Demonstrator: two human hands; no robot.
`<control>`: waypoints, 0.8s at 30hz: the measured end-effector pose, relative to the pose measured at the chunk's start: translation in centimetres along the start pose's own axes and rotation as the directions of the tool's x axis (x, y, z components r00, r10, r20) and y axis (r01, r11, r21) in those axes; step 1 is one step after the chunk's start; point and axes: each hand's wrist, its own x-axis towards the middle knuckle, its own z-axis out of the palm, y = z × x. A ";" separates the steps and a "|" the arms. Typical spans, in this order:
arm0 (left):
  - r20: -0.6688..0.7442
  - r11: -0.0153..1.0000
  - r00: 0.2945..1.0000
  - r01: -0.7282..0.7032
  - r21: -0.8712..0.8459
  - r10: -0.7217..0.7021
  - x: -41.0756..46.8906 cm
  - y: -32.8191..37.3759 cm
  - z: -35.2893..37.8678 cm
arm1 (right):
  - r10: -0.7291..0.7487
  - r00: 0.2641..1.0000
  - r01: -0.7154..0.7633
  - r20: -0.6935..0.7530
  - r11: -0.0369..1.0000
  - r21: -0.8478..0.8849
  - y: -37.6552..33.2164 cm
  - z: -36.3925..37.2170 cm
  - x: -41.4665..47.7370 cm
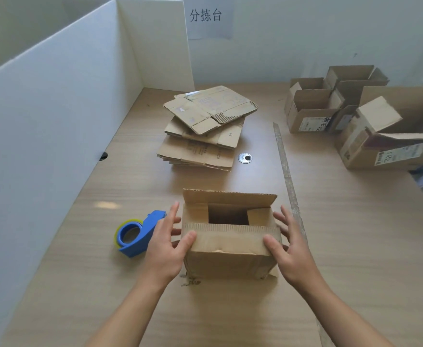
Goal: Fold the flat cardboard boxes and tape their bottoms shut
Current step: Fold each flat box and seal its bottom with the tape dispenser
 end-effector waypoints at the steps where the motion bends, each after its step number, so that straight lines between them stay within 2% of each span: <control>1: -0.001 1.000 1.000 -0.009 0.017 0.009 0.3 0.2 0.2 | 0.011 1.000 -0.011 0.007 1.000 -0.026 0.0 -0.1 0.3; 5: 0.033 0.995 0.999 -0.042 0.088 0.039 2.5 1.6 0.4 | 0.013 0.998 -0.007 0.062 0.995 -0.104 -0.5 -0.4 1.1; 9: 0.159 0.978 0.985 -0.095 0.186 0.065 4.6 2.6 0.8 | 0.051 0.997 -0.048 0.060 0.998 -0.038 -0.7 -0.5 1.8; 13: 0.161 0.962 0.980 -0.151 0.229 0.116 3.7 0.7 2.1 | 0.056 0.998 -0.056 -0.005 0.998 -0.043 -0.2 -1.3 1.5; 15: 0.139 0.956 0.983 -0.148 0.254 0.116 2.8 -1.1 2.4 | 0.009 1.000 -0.008 0.007 0.990 -0.139 -0.1 -1.7 1.1; 17: 0.118 0.954 0.987 -0.134 0.268 0.106 2.0 -2.9 2.8 | -0.024 0.996 0.049 0.084 0.948 -0.313 0.8 -1.7 0.8; 20: 0.130 0.947 0.982 -0.168 0.272 0.137 0.5 -4.1 3.4 | 0.007 0.989 0.069 0.149 0.866 -0.496 2.6 -1.1 0.5; 24: 0.134 0.929 0.983 -0.166 0.330 0.128 -0.2 -3.7 3.7 | -0.208 0.961 0.272 0.182 0.605 -0.748 1.6 -0.3 1.0</control>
